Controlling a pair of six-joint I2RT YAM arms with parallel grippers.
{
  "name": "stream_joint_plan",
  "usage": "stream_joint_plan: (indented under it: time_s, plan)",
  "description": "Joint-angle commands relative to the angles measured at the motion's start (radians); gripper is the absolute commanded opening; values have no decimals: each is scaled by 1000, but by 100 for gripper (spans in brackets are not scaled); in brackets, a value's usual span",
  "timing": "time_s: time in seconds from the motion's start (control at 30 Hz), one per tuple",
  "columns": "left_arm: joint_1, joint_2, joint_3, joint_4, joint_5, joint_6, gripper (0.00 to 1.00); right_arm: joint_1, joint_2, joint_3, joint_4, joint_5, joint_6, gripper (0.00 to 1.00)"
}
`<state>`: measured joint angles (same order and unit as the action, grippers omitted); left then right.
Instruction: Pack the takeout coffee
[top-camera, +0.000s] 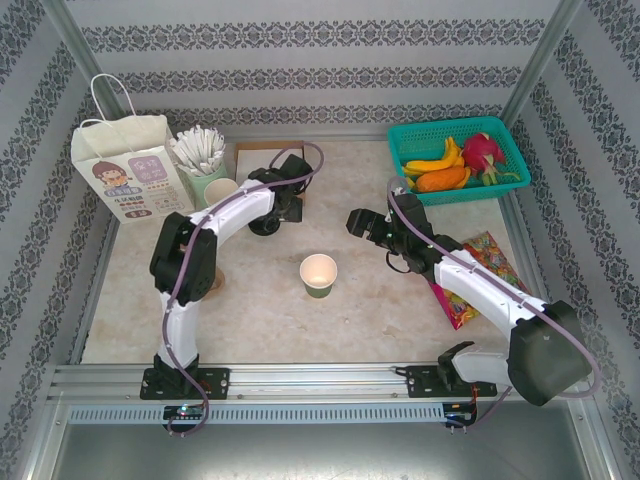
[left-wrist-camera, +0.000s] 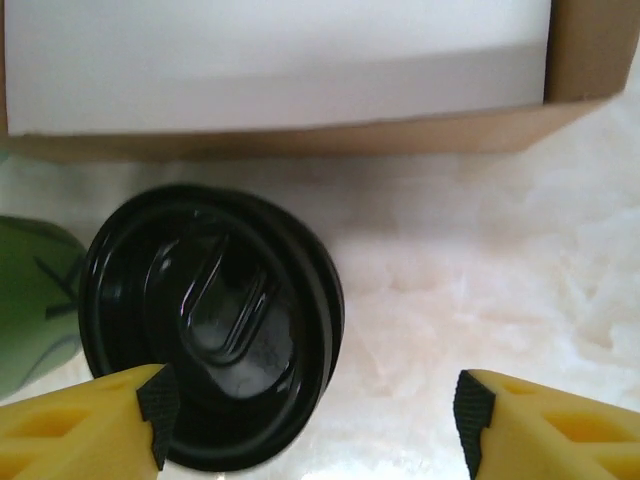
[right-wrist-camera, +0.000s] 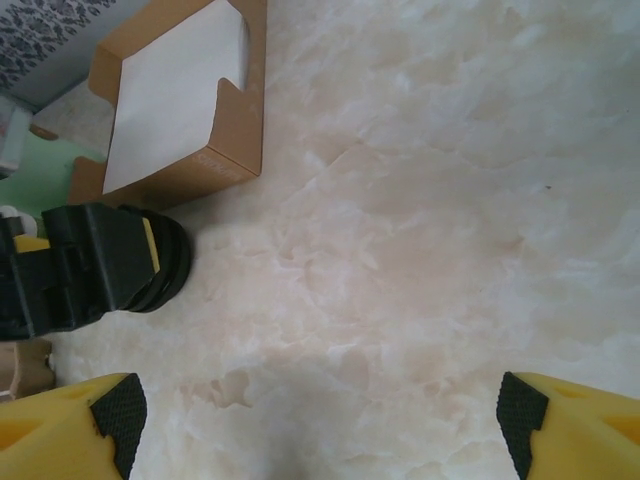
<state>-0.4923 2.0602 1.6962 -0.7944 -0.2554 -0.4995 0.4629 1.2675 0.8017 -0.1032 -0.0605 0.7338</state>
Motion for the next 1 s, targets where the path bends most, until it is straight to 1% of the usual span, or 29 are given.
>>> stream_joint_plan:
  time_s: [0.0, 0.17, 0.3, 0.4, 0.6, 0.77, 0.9, 0.97]
  plan:
    - [22, 44, 67, -100, -55, 35, 66, 12, 4, 27, 1, 21, 16, 91]
    - [27, 67, 79, -89, -25, 44, 55, 11, 1, 34, -5, 22, 10, 90]
    - [27, 82, 77, -92, -27, 51, 38, 11, 0, 36, -7, 21, 9, 89]
    - [27, 86, 73, -92, -32, 53, 30, 11, -2, 36, -7, 21, 8, 89]
    - [27, 87, 74, -94, -51, 52, 18, 12, -10, 31, -9, 27, 15, 90]
    - [26, 81, 76, -102, -50, 61, 12, 11, -16, 27, -9, 30, 18, 90]
    - [27, 62, 68, -101, -37, 74, 0, 11, -20, 24, -10, 35, 20, 91]
    - [27, 48, 65, -99, -29, 76, 0, 12, -22, 22, -11, 36, 21, 91]
